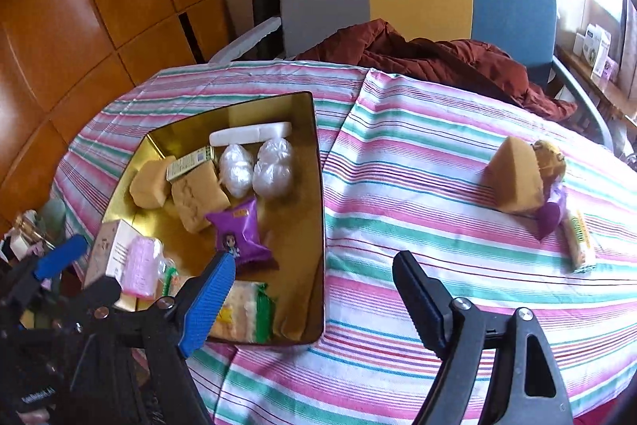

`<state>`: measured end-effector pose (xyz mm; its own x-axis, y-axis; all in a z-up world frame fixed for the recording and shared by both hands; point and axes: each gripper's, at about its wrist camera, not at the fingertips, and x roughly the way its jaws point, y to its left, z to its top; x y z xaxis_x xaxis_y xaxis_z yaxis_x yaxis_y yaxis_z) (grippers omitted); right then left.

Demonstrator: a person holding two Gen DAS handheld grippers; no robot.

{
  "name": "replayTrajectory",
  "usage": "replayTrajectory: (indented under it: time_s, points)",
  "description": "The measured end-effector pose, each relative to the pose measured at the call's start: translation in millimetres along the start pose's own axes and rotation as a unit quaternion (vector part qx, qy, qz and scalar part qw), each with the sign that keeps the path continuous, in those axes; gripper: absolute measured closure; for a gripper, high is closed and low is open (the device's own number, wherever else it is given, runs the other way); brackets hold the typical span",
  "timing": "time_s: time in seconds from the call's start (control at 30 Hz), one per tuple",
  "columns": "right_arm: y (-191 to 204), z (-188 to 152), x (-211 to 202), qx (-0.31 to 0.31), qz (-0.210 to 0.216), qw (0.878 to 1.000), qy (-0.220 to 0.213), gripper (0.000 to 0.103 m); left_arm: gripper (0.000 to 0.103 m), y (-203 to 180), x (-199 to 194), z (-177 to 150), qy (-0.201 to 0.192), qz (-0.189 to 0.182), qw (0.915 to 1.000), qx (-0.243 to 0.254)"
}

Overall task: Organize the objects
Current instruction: 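Withdraw both grippers from the tray back toward the pile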

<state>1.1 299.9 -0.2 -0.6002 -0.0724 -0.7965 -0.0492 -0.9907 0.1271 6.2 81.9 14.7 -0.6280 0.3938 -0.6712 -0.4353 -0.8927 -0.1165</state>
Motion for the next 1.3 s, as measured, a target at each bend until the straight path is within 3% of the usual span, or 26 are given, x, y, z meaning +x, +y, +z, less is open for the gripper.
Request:
replayTrajectory:
  time_s: [0.4, 0.83, 1.07, 1.2, 1.3]
  points:
    - [-43.1, -7.0, -5.5, 0.035, -0.033, 0.999, 0.003, 0.02, 0.026, -11.9, -1.4, 1.2, 0.002, 0.004, 0.9998, 0.017]
    - [-151.9, 0.2, -25.7, 0.12, -0.108, 0.987, -0.008, 0.02, 0.026, -37.5, 9.5, 6.8, 0.016, -0.02, 0.9988, 0.043]
    - [-237.5, 5.9, -44.7, 0.21, -0.159, 0.964, -0.032, 0.019, 0.026, -59.3, 18.7, 18.6, 0.02, -0.042, 0.9971, 0.061]
    - [-288.1, -3.0, -42.1, 0.279, -0.186, 0.941, -0.045, 0.019, 0.026, -77.7, 26.6, 27.5, 0.023, -0.056, 0.9952, 0.077]
    - [-314.0, -22.3, -33.6, 0.34, -0.176, 0.923, -0.037, 0.019, 0.025, -96.3, 37.4, 36.0, 0.031, -0.069, 0.993, 0.091]
